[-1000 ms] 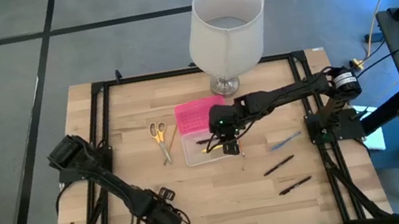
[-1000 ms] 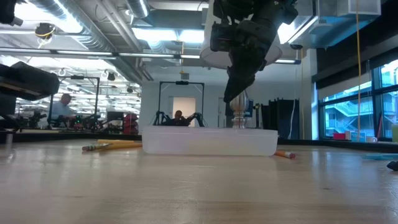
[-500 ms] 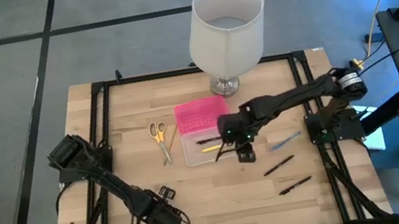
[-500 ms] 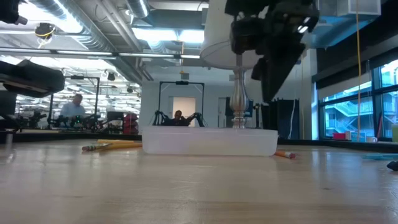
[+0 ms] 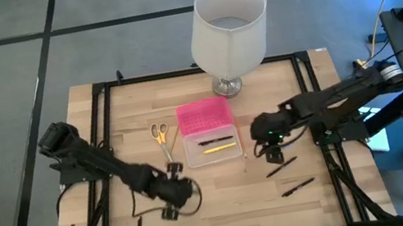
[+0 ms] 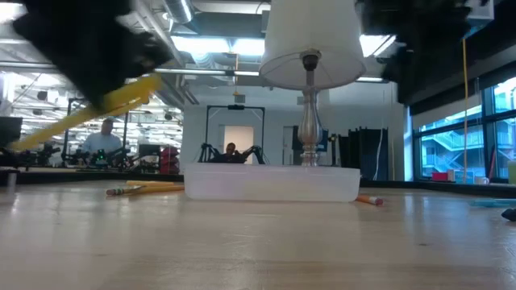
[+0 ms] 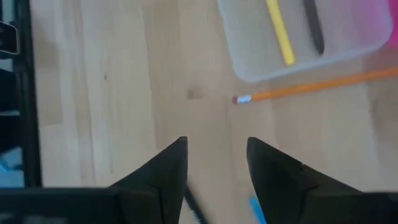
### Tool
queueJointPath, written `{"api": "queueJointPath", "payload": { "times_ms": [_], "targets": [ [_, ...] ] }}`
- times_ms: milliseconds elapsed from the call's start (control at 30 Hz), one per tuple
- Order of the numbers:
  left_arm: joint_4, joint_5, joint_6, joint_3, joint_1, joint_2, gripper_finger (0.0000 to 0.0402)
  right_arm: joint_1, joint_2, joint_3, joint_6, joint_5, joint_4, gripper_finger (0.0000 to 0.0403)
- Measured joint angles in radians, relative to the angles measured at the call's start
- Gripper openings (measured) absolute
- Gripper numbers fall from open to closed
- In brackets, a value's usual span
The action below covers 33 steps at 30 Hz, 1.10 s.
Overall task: Pick & place school supplies into a supply box
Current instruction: Put the yellow pen into the supply box
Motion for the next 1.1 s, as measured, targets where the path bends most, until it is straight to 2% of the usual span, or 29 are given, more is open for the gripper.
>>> {"api": "queueJointPath", "payload": {
  "times_ms": [233,333,433,533,733,1100],
  "targets": [
    [0.199,-0.031,0.126,0.001,0.233,-0.041,0.0039,0.065,-0.118,-0.203,0.069,-0.006,0.149,0.0169],
    [0.290,0.005,0.153,0.002,0.316,-0.021,0.0034,0.088,-0.133,-0.247,0.114,-0.007,0.185,0.0169],
    [0.339,0.062,0.261,0.002,0.371,0.010,0.0032,0.105,-0.135,-0.264,0.142,-0.008,0.183,0.0169],
    [0.372,0.090,0.297,0.002,0.416,0.046,0.0037,0.119,-0.130,-0.264,0.144,-0.008,0.193,0.0169],
    [0.387,0.132,0.215,0.002,0.488,0.132,0.0039,0.143,-0.130,-0.264,0.128,0.003,0.197,0.0169],
    [0.411,0.180,0.214,0.004,0.498,0.196,0.0040,0.209,-0.094,-0.263,0.062,0.086,0.196,0.0169]
  ]
}}
